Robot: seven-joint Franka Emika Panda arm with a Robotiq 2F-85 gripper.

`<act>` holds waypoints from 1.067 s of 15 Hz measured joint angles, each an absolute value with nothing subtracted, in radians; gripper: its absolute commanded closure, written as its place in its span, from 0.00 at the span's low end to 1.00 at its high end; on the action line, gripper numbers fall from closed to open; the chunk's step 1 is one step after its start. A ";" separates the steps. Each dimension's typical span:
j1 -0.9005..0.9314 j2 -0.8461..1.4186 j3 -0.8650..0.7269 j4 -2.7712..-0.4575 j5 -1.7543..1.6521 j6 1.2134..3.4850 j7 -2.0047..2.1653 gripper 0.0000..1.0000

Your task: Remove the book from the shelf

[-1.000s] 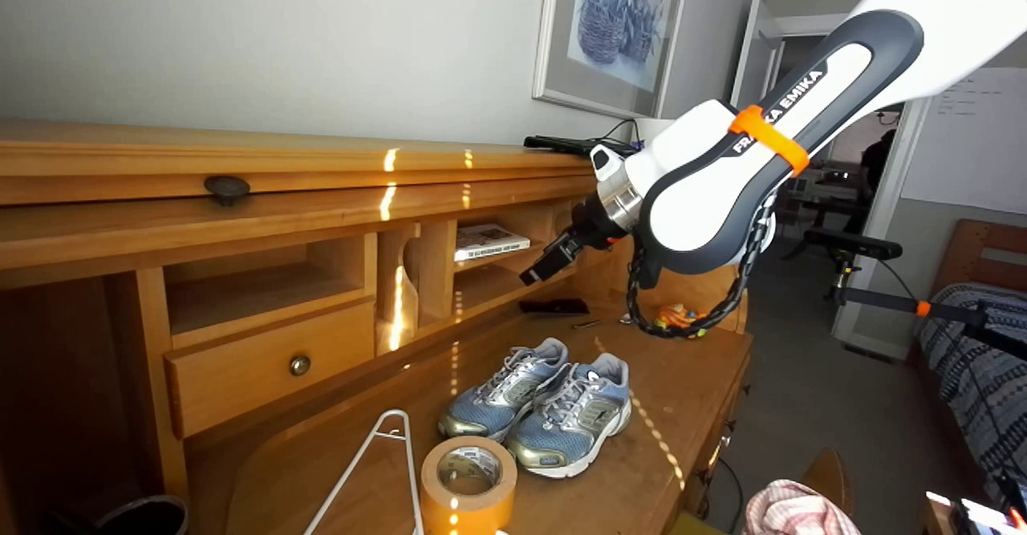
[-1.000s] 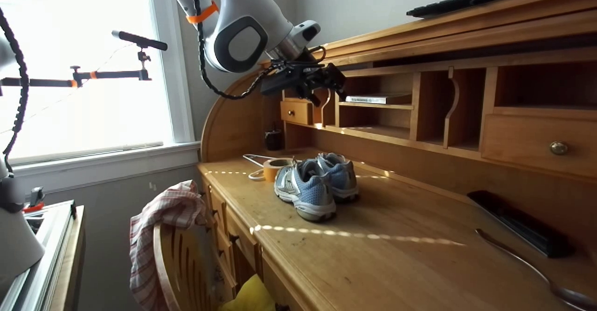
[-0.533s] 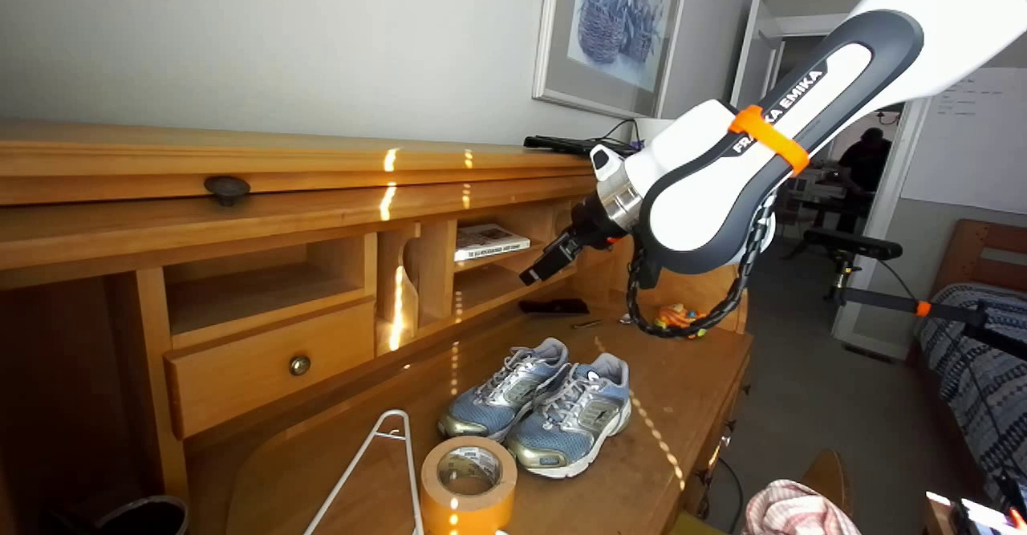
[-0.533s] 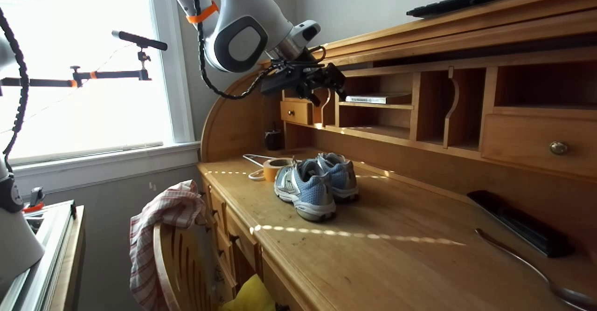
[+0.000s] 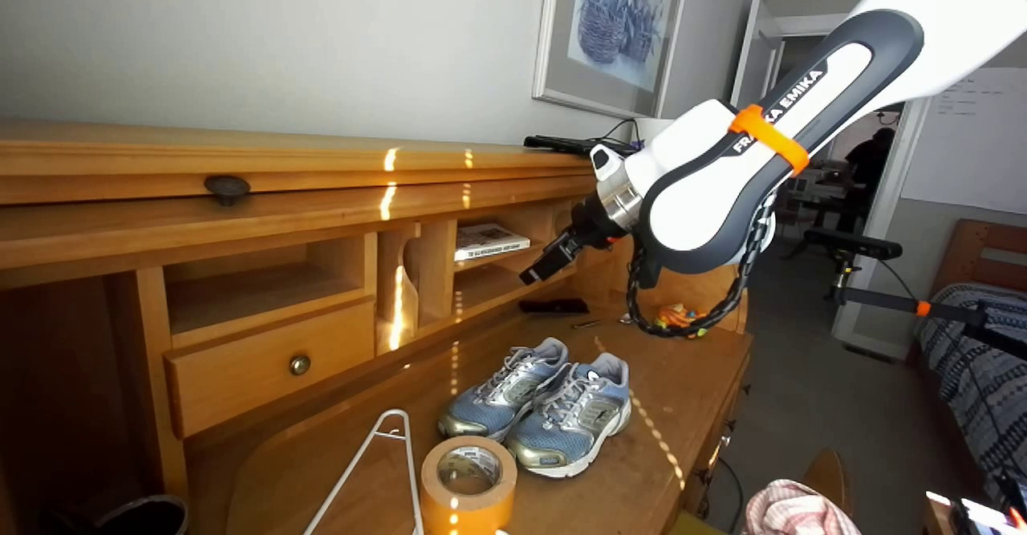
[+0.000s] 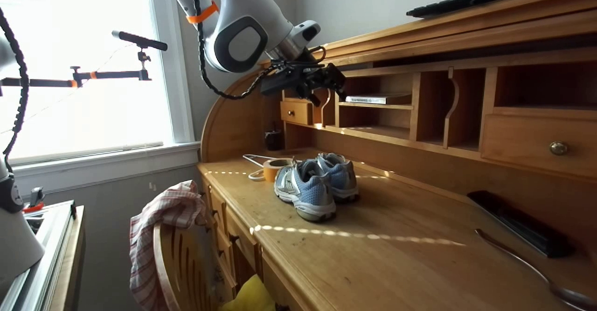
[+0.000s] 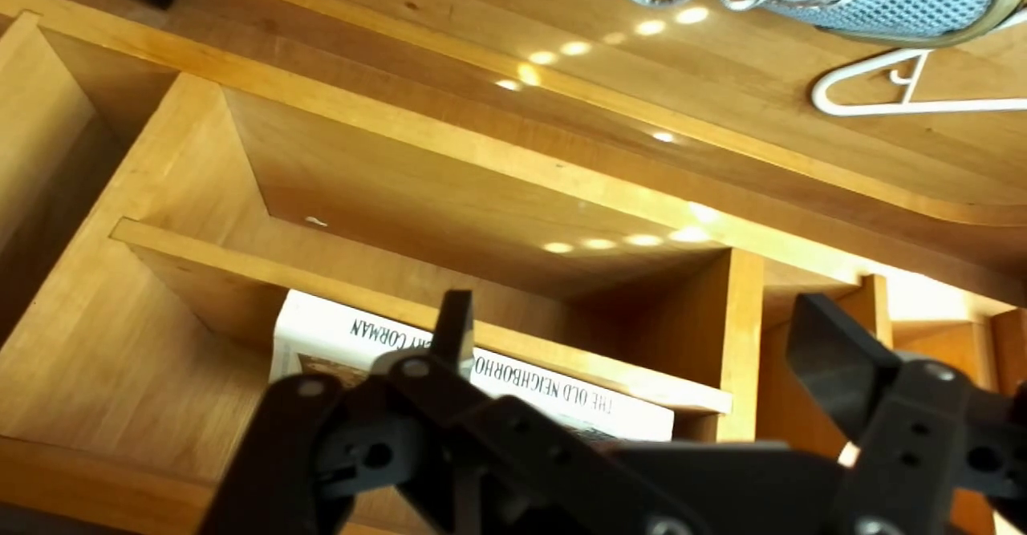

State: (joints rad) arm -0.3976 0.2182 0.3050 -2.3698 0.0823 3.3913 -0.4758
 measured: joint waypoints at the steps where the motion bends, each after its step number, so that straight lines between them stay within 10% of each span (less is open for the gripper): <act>1: -0.398 0.218 0.305 -2.370 0.082 3.391 -0.476 0.00; 16: -0.475 0.276 0.379 -2.329 0.067 3.496 -0.447 0.00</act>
State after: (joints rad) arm -0.4755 0.2762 0.3795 -2.3287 0.0671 3.4964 -0.4471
